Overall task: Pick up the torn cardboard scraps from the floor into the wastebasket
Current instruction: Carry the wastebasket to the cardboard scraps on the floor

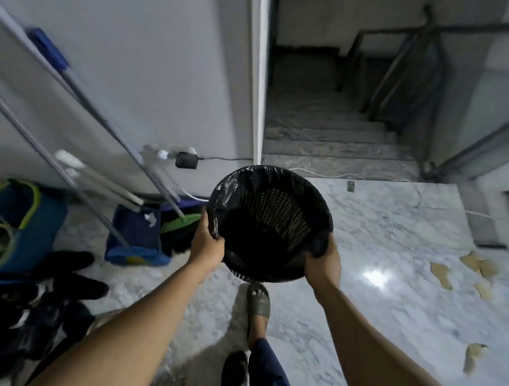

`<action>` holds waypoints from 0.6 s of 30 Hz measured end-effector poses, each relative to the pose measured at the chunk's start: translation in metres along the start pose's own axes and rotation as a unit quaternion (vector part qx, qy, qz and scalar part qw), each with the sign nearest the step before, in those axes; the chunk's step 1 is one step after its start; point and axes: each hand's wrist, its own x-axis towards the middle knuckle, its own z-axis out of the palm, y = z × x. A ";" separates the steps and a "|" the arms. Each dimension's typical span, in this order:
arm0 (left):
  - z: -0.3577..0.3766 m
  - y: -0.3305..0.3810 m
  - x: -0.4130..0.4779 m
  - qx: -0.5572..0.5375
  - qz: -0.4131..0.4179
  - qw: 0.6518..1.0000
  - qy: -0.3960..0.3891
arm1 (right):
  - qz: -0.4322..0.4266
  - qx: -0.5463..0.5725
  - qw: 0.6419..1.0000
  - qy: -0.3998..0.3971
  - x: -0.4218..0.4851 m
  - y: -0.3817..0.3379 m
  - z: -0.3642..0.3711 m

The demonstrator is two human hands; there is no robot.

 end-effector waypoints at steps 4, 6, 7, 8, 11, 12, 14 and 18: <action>-0.002 0.046 -0.095 -0.033 0.072 0.997 -0.017 | -0.014 0.095 0.993 0.067 -0.073 -0.006 -0.064; 0.010 0.070 -0.145 -0.029 0.112 0.993 -0.033 | -0.009 0.132 0.988 0.085 -0.105 0.001 -0.096; 0.019 0.082 -0.172 -0.024 0.129 0.990 -0.044 | 0.009 0.151 0.984 0.097 -0.120 0.005 -0.113; 0.030 0.092 -0.199 -0.018 0.146 0.987 -0.057 | 0.029 0.170 0.979 0.111 -0.131 0.013 -0.131; 0.075 0.115 -0.269 0.004 0.206 0.974 -0.094 | 0.059 0.216 0.959 0.175 -0.144 0.050 -0.190; 0.094 0.122 -0.287 0.017 0.221 0.969 -0.109 | 0.060 0.226 0.952 0.199 -0.141 0.066 -0.211; 0.137 0.131 -0.316 0.032 0.244 0.960 -0.134 | 0.064 0.246 0.937 0.239 -0.150 0.084 -0.262; 0.239 0.138 -0.381 0.034 0.254 0.939 -0.228 | 0.102 0.257 0.910 0.310 -0.176 0.141 -0.370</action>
